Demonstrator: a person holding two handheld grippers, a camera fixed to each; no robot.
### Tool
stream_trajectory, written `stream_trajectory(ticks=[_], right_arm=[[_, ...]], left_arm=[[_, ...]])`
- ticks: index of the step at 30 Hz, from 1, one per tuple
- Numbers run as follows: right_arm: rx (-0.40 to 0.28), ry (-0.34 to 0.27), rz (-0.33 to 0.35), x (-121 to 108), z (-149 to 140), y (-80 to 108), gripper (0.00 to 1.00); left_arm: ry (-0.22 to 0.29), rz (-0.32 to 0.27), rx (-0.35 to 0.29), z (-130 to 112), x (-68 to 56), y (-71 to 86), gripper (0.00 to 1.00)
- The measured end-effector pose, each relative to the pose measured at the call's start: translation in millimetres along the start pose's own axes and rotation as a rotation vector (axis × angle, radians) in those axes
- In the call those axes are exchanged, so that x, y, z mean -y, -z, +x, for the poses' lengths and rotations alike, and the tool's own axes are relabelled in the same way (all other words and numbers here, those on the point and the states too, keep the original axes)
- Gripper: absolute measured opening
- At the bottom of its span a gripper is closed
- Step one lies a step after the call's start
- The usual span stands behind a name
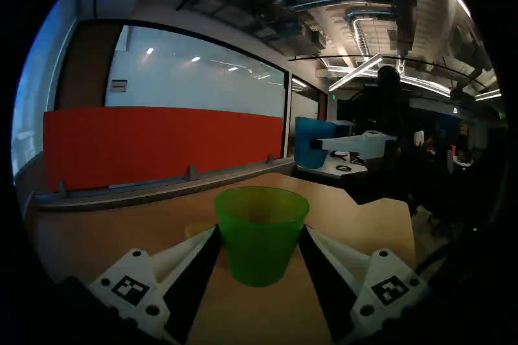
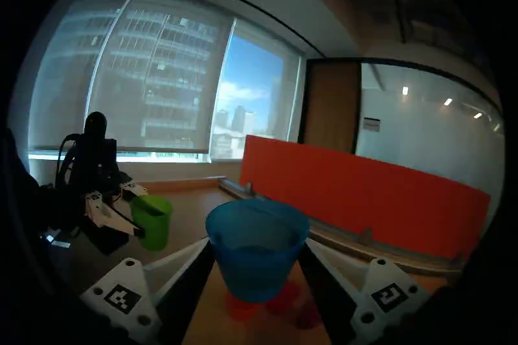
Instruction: Pour water
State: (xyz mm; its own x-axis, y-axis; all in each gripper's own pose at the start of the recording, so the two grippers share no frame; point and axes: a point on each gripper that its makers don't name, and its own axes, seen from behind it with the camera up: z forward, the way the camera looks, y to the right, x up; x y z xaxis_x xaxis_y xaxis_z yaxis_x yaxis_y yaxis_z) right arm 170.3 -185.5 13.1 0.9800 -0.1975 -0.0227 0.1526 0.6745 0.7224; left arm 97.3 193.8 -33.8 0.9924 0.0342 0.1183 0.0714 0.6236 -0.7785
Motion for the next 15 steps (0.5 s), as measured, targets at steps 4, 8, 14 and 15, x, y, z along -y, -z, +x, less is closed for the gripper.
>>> stream_trajectory(ticks=[4, 8, 14, 15], right_arm=[[-0.005, 0.022, 0.013, 3, 8, -4.7, 0.87], [-0.015, 0.043, 0.018, 4, 17, -9.6, 0.87], [-0.029, 0.068, 0.026, 4, 31, -17.7, 0.87], [-0.03, 0.073, 0.028, 4, 33, -19.1, 0.87]], left_arm=[[-0.003, -0.003, 0.005, -1, -1.0, -1.2, 0.82], [0.0, -0.009, 0.005, -1, -2.9, -2.4, 0.82], [0.001, -0.02, 0.01, -3, -6.5, -5.4, 0.82], [-0.001, -0.022, 0.011, -4, -7.2, -6.1, 0.82]])
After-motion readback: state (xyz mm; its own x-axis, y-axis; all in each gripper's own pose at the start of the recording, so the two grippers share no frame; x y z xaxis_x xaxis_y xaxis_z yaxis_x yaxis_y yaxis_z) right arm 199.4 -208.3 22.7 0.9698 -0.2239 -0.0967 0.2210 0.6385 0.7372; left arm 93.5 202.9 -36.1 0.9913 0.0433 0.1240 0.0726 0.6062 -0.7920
